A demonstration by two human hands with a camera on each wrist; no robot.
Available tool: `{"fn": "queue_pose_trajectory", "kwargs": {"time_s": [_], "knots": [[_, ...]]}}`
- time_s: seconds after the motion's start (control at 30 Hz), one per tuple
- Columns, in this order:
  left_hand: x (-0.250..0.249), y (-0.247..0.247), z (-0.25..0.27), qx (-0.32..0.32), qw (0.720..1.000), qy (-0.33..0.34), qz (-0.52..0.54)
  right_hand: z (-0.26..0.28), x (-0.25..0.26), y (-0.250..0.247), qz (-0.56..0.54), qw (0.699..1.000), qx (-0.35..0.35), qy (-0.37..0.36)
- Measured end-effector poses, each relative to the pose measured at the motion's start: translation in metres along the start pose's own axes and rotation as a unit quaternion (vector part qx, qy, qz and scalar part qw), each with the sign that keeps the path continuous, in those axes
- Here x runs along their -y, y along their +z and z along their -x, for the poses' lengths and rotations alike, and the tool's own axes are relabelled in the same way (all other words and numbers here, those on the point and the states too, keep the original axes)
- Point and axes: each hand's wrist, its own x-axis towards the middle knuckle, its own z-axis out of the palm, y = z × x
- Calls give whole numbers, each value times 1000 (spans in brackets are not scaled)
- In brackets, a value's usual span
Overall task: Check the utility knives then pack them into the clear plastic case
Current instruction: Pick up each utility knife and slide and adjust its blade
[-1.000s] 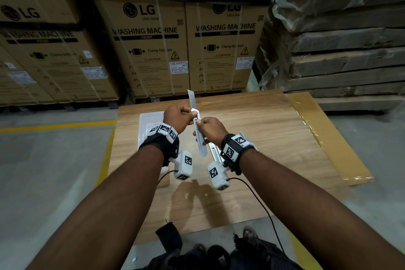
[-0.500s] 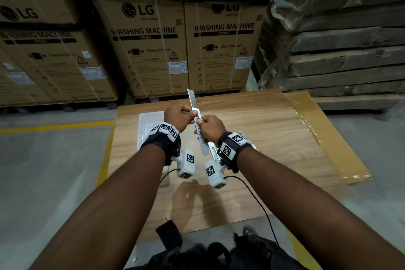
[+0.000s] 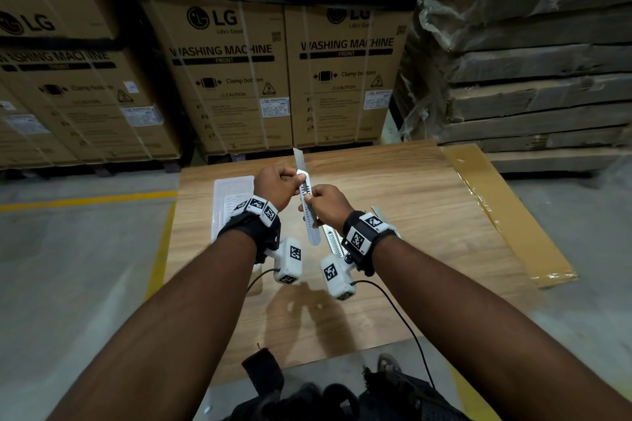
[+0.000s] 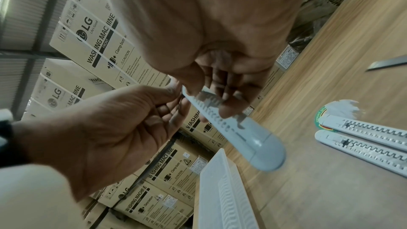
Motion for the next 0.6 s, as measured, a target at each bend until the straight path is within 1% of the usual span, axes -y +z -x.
{"fn": "queue_pose_trajectory", "kwargs": {"time_s": [0.13, 0.17, 0.27, 0.33, 0.43, 0.6], "knots": [[4, 2, 0, -36, 999, -8, 24, 5, -5, -4, -11, 1000, 14, 21], [4, 3, 0, -34, 999, -10, 28, 6, -7, -5, -12, 999, 15, 25], [5, 4, 0, 7, 999, -21, 43, 6, -8, -6, -15, 1000, 3, 23], [5, 4, 0, 22, 998, -31, 55, 6, -6, -6, -18, 1000, -1, 21], [3, 6, -3, 29, 997, -41, 59, 7, -5, -8, -20, 1000, -8, 23], [1, 7, -1, 31, 998, -32, 48, 6, -7, -10, -26, 999, -10, 31]]}}
